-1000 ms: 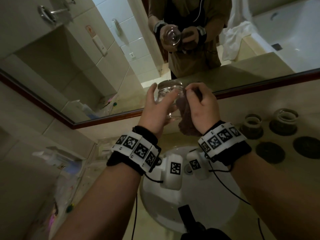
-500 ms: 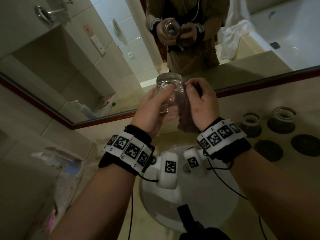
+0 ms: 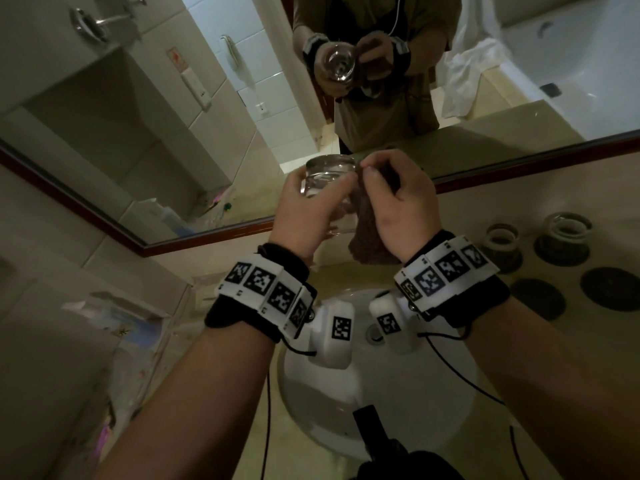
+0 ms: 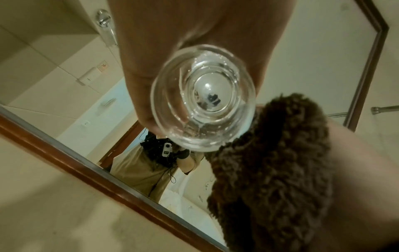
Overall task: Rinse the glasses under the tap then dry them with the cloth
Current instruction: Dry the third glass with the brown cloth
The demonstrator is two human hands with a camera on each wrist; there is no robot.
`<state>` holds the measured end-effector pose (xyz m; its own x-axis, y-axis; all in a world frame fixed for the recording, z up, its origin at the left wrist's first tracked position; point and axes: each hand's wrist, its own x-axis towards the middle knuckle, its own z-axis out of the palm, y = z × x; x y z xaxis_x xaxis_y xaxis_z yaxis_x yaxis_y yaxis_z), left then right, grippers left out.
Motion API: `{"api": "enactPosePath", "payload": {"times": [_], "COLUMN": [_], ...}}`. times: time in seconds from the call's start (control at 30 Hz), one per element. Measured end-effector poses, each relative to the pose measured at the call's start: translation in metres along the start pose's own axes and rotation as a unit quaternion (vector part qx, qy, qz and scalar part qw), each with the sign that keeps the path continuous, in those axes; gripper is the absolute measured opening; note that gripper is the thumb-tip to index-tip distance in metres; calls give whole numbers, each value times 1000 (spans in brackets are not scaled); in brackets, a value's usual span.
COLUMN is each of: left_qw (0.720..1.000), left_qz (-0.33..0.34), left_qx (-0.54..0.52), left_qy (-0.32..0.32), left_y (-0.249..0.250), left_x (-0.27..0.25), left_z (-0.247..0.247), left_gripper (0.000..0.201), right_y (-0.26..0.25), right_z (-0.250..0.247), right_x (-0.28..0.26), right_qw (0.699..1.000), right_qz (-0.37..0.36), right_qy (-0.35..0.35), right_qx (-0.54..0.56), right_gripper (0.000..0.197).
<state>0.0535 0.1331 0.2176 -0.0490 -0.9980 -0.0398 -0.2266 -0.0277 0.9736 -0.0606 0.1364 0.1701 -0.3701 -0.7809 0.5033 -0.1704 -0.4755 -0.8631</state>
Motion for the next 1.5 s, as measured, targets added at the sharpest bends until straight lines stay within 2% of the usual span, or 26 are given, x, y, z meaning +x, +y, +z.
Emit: {"api": "enactPosePath", "payload": {"times": [0.1,0.17,0.23,0.37,0.43,0.53,0.6,0.73,0.9,1.03,1.2,1.33,1.43,1.5], "left_qw": [998,995,995,998,997,990,988,996,998,999,995,990,992,995], "left_qz": [-24,-26,-25,-9,-26,-53,-64,-65,-43,-44,-41,-29,-15,-9], "left_qx": [-57,-86,-89,-65,-71,-97,-97,-19,-4,-18,-91,-124,-102,-71], "left_qy": [-25,-53,-49,-12,-25,-84,-99,-59,-48,-25,-3,-53,-68,-68], "left_y": [2,3,1,-2,1,4,5,3,3,2,0,3,6,6], "left_x": [-3,-5,-5,-2,-3,-6,-7,-7,-11,-10,-8,-9,-7,-4], "left_z": [-2,0,1,2,0,-1,-1,0,1,1,-3,3,1,-2], "left_gripper": [43,35,31,23,20,33,37,47,35,59,40,25,23,34], "right_y": [1,6,9,3,1,8,13,17,15,4,-2,11,12,11], "right_z": [-4,-5,-6,-6,-6,-6,-7,-6,-4,-5,-5,-4,-6,-8], "right_x": [0,2,3,0,-1,1,2,1,-1,0,-1,3,6,7], "right_qw": [1000,999,998,1000,1000,999,998,998,998,999,998,995,994,994], "right_qz": [6,39,54,16,-3,37,62,57,65,34,25,88,92,89], "right_qy": [4,-3,-17,-16,-1,-7,-18,-6,-3,4,3,-7,-1,5], "right_qx": [3,11,11,2,-2,8,12,-2,0,17,49,54,57,58], "right_gripper": [7,8,9,12,11,8,9,10,9,8,10,11,9,9]}}
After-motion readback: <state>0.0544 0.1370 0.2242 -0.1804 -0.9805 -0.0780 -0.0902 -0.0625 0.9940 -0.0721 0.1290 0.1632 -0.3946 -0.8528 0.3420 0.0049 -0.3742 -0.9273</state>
